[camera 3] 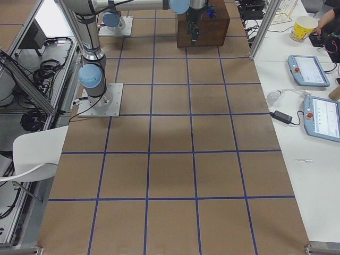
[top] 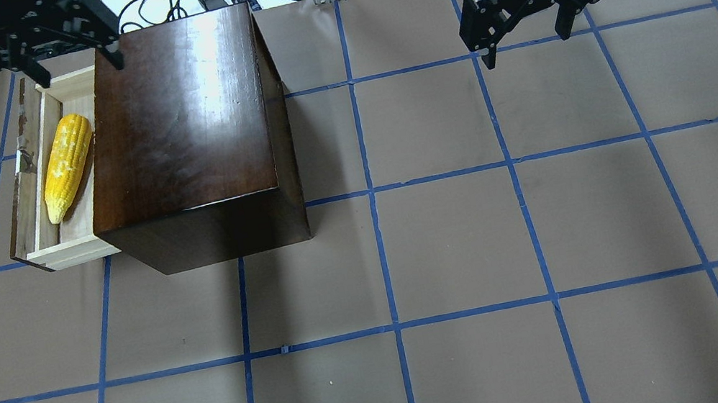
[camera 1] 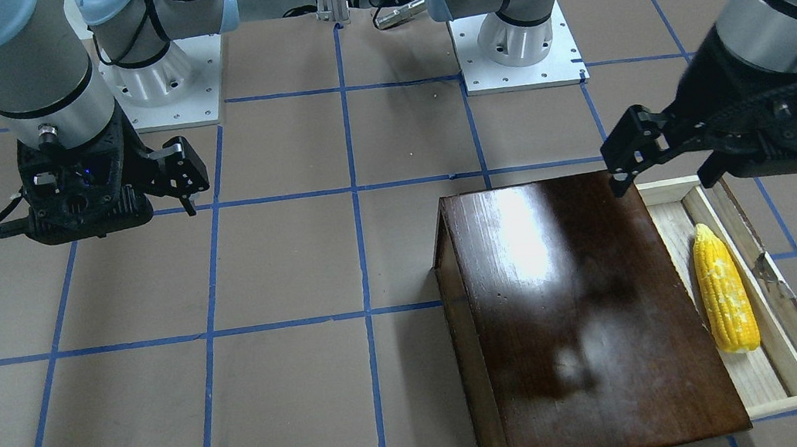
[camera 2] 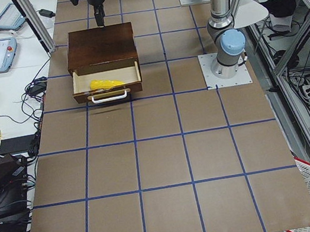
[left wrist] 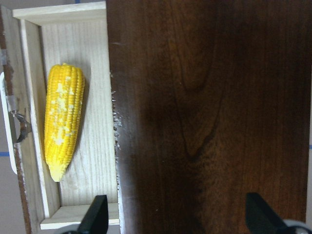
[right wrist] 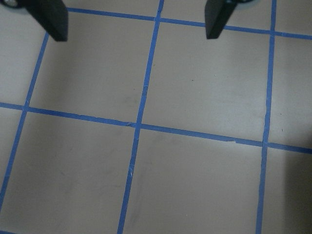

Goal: Open drawer and put corn inside

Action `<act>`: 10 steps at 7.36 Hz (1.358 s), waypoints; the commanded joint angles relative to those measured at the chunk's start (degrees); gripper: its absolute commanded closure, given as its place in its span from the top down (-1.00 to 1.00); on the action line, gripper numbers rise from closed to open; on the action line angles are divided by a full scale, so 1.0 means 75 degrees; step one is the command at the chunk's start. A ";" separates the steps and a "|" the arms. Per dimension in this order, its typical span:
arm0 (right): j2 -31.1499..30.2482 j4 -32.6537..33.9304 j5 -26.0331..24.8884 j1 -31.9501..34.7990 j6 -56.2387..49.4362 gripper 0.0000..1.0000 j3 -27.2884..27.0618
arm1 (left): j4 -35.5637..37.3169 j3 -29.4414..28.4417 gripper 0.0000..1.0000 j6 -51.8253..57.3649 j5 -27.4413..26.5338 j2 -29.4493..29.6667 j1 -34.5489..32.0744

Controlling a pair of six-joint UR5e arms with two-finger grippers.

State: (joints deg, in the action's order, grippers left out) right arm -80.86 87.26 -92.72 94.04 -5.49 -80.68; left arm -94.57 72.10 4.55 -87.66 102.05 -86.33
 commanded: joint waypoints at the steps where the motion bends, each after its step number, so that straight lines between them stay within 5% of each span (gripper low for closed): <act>1: 0.0000 0.0001 0.0000 0.0000 0.0005 1.00 0.0000 | 0.0059 0.0719 1.00 -0.0162 -0.0007 -0.0351 -0.0523; 4: 0.0000 0.0001 0.0000 0.0000 -0.0006 1.00 0.0000 | 0.0198 0.1517 1.00 -0.0127 0.0005 -0.1031 -0.0501; 6: 0.0000 0.0001 0.0000 0.0000 0.0005 1.00 0.0000 | 0.1146 0.1940 1.00 -0.0127 0.0005 -0.1196 -0.0455; 10: 0.0000 0.0001 0.0000 0.0000 0.0005 1.00 0.0000 | 0.0764 0.2001 1.00 -0.0338 -0.0018 -0.1490 -0.0092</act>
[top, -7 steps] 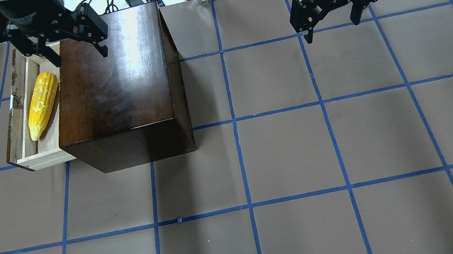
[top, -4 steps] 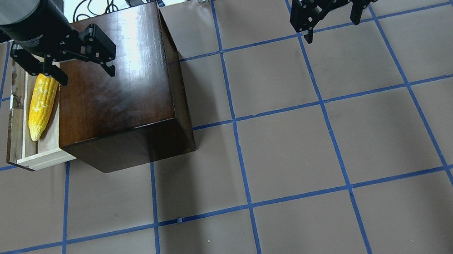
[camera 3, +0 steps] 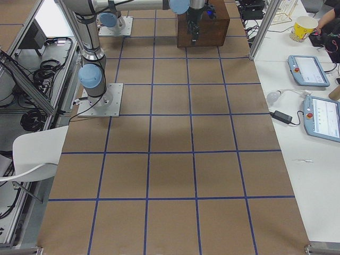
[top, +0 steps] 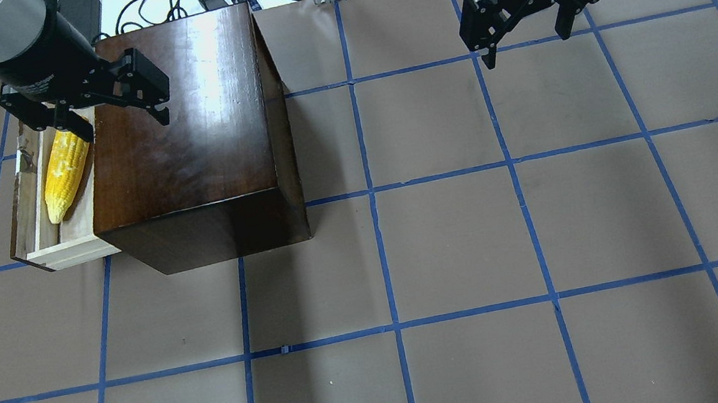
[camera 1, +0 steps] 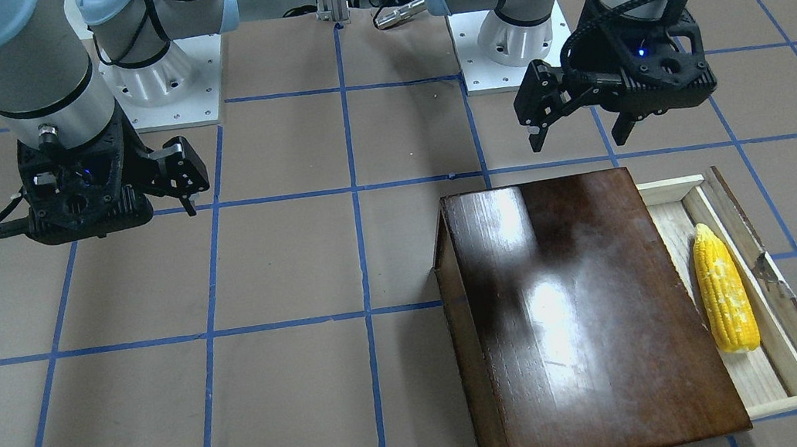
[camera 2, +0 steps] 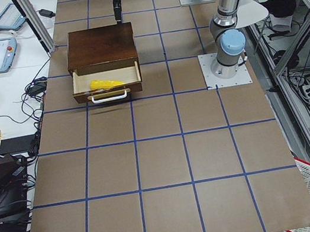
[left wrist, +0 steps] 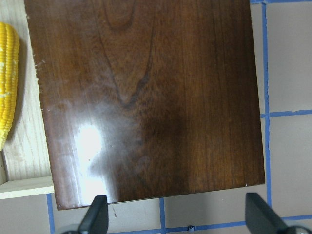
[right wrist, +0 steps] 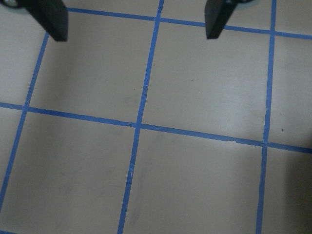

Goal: Open drawer and put corn inside

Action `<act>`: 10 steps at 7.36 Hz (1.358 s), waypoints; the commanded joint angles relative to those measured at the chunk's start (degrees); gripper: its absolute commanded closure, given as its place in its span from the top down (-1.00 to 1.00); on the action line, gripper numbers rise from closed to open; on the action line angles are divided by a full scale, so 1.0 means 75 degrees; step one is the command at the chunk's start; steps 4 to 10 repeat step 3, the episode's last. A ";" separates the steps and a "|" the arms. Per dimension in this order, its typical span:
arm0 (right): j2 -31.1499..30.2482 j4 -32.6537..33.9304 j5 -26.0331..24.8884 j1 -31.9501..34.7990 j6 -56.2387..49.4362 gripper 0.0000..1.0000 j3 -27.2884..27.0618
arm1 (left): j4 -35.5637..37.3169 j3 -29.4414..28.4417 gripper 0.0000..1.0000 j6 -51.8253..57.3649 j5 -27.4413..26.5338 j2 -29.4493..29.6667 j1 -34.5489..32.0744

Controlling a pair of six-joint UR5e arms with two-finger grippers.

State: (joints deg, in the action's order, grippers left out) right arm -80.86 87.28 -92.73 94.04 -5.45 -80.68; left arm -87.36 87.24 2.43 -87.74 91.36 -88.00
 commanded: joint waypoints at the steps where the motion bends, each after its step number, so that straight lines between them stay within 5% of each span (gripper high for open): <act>1: 0.0000 0.0000 0.0000 0.0000 0.0000 1.00 0.0000 | -0.0304 -0.0076 1.00 -0.0067 -0.0008 -0.0065 0.0178; 10: 0.0000 0.0000 0.0000 0.0000 0.0000 1.00 0.0000 | -0.0305 -0.0100 1.00 -0.0055 -0.0020 -0.0041 0.0155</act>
